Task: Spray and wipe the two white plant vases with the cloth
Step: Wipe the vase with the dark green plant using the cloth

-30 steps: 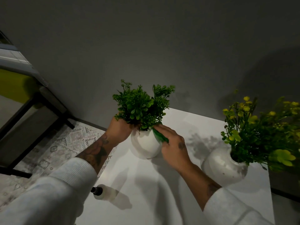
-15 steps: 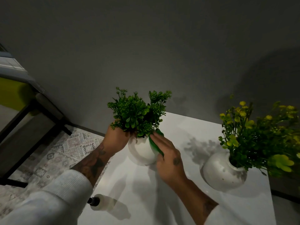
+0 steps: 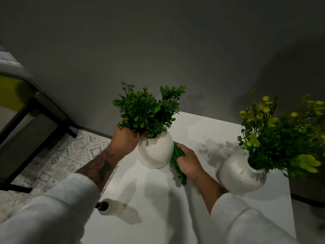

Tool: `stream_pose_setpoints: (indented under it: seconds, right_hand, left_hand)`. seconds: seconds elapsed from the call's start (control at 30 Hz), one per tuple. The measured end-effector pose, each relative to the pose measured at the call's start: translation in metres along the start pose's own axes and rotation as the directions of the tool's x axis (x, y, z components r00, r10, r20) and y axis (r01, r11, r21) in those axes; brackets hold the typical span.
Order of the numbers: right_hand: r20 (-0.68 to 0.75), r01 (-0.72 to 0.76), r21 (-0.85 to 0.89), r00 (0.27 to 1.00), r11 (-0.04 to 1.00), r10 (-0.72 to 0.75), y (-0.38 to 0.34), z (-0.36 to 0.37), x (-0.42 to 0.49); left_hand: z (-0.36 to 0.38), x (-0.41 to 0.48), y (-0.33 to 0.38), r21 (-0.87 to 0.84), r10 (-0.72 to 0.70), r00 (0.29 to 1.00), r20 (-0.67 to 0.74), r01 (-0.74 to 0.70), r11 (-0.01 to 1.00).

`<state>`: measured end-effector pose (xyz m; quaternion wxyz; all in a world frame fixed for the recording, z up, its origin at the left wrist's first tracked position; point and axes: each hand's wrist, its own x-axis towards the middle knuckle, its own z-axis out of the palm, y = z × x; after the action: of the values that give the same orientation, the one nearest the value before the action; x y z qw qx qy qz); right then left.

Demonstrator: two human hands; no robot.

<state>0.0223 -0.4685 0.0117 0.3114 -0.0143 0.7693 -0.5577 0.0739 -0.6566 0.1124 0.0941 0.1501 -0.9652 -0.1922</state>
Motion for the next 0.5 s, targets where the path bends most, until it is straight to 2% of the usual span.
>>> stream_pose_setpoints:
  seconds: [0.1, 0.2, 0.23, 0.3, 0.43, 0.5]
  right_hand:
    - [0.016, -0.117, 0.1, 0.993, 0.988, 0.116, 0.011, 0.01, -0.007]
    - [0.015, -0.127, 0.147, 0.992, 0.981, 0.126, 0.011, 0.012, -0.008]
    - [0.002, -0.104, 0.141, 0.994, 0.985, 0.105, 0.009, 0.01, -0.006]
    - [-0.047, -0.029, 0.11, 0.998, 0.993, 0.035, 0.003, 0.004, -0.001]
    - [-0.097, 0.166, 0.038, 0.982, 0.985, -0.161, -0.027, -0.005, 0.004]
    - [-0.079, 0.303, -0.064, 0.948, 0.951, -0.308, -0.043, -0.005, 0.001]
  left_hand:
    - [-0.001, 0.001, 0.002, -0.065, -0.098, 0.995, -0.005, 0.098, 0.993]
    - [-0.002, 0.0, 0.004, -0.016, -0.138, 0.988, 0.067, 0.14, 0.99]
    - [-0.001, -0.001, 0.004, 0.019, -0.168, 0.982, 0.082, 0.167, 0.986]
    - [-0.002, -0.001, 0.003, -0.018, -0.264, 0.962, 0.071, 0.266, 0.964]
    - [0.001, 0.0, 0.005, -0.061, -0.218, 0.976, 0.021, 0.218, 0.974]
    - [0.0, 0.001, 0.005, -0.065, -0.275, 0.961, 0.038, 0.277, 0.959]
